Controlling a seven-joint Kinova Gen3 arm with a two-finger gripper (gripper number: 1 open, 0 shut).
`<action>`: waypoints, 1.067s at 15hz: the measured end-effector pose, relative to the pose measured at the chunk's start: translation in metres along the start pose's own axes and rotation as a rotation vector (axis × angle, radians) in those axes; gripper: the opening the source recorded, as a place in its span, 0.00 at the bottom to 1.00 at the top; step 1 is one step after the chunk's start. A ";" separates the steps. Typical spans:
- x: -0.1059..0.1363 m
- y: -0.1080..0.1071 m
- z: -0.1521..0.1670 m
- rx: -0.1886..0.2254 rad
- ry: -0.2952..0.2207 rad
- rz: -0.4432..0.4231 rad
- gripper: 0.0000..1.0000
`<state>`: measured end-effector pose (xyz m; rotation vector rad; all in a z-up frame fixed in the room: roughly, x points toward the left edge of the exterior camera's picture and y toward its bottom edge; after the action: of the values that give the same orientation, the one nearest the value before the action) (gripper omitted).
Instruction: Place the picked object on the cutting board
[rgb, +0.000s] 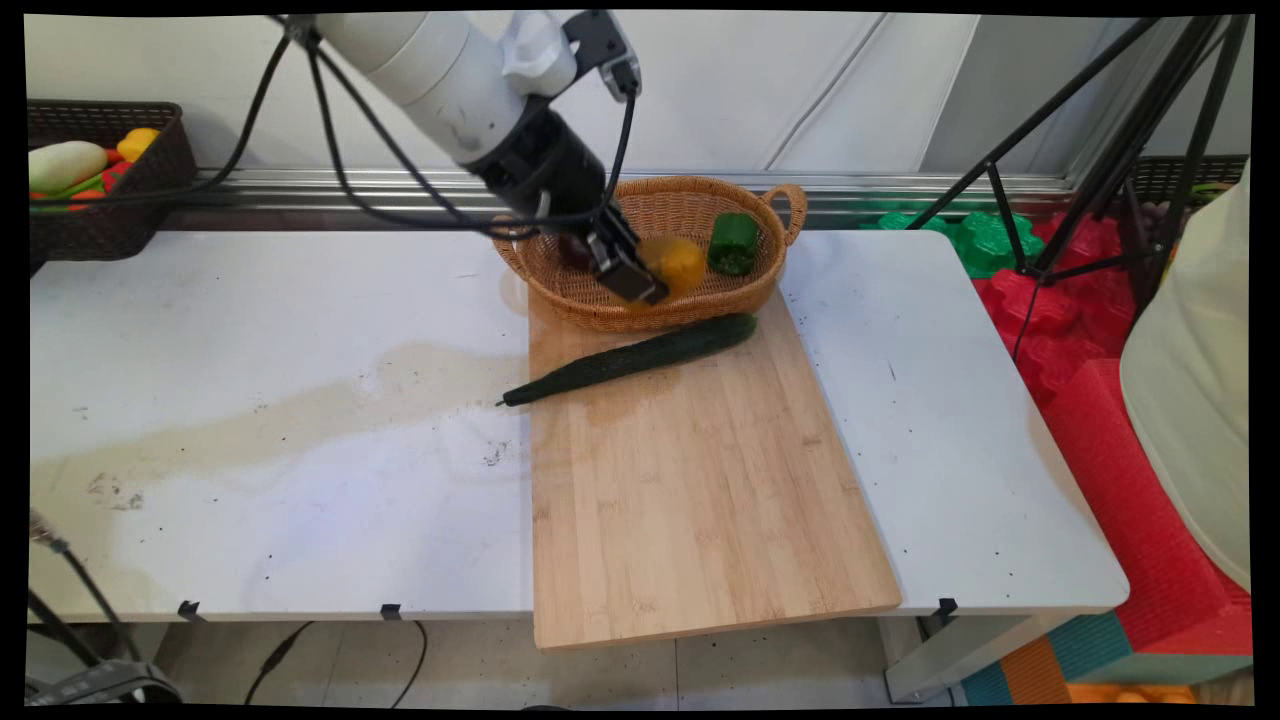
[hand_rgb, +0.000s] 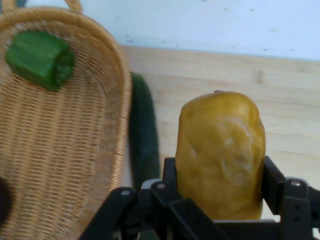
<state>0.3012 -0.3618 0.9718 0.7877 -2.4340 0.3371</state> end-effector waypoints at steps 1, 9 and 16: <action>-0.004 0.009 0.000 -0.005 -0.006 -0.020 0.00; -0.058 0.054 0.025 -0.003 -0.099 -0.154 0.00; -0.104 0.073 0.055 0.008 -0.153 -0.224 0.00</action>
<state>0.3043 -0.2770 0.8621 1.1143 -2.4529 0.2067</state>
